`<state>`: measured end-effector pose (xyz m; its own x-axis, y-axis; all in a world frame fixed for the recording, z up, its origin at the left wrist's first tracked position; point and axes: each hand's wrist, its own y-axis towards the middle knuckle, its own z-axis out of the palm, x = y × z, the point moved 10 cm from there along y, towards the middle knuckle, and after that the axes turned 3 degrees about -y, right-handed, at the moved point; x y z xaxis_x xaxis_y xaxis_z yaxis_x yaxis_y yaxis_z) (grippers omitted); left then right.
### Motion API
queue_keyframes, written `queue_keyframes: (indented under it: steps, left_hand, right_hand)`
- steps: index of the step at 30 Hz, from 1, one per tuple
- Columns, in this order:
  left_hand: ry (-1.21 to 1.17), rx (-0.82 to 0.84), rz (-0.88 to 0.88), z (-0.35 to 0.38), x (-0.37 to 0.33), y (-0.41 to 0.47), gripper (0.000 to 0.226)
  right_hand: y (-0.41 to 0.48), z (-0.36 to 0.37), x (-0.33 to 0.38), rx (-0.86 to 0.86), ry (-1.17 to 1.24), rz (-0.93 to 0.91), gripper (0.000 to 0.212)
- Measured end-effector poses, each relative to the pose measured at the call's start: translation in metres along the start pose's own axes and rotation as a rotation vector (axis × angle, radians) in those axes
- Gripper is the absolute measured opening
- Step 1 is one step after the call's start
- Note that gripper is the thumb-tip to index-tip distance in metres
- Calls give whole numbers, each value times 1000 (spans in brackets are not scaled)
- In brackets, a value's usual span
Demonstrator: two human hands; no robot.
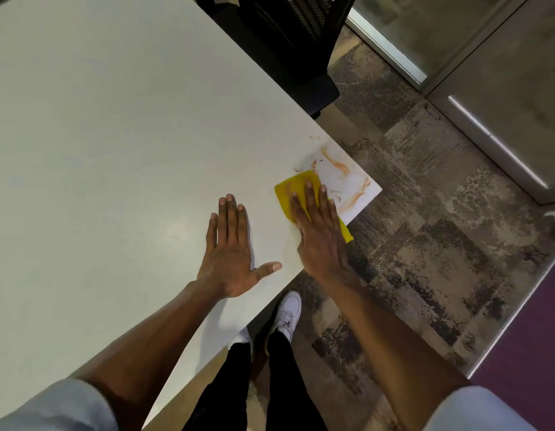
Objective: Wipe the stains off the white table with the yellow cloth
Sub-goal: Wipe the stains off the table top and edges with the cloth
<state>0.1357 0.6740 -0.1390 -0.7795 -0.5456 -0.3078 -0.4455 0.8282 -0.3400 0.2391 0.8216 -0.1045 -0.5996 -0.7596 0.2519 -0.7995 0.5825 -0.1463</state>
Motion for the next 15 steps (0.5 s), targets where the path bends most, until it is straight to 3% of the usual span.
queue_keyframes:
  steps: [7, 15]
  left_hand:
    - [-28, 70, -12, 0, -3, 0, 142]
    - [-6, 44, -14, 0, -2, 2, 142]
  right_hand:
    - [-85, 9, 10, 5, 54, -25, 105]
    - [-10, -4, -13, 23, 55, 20, 88]
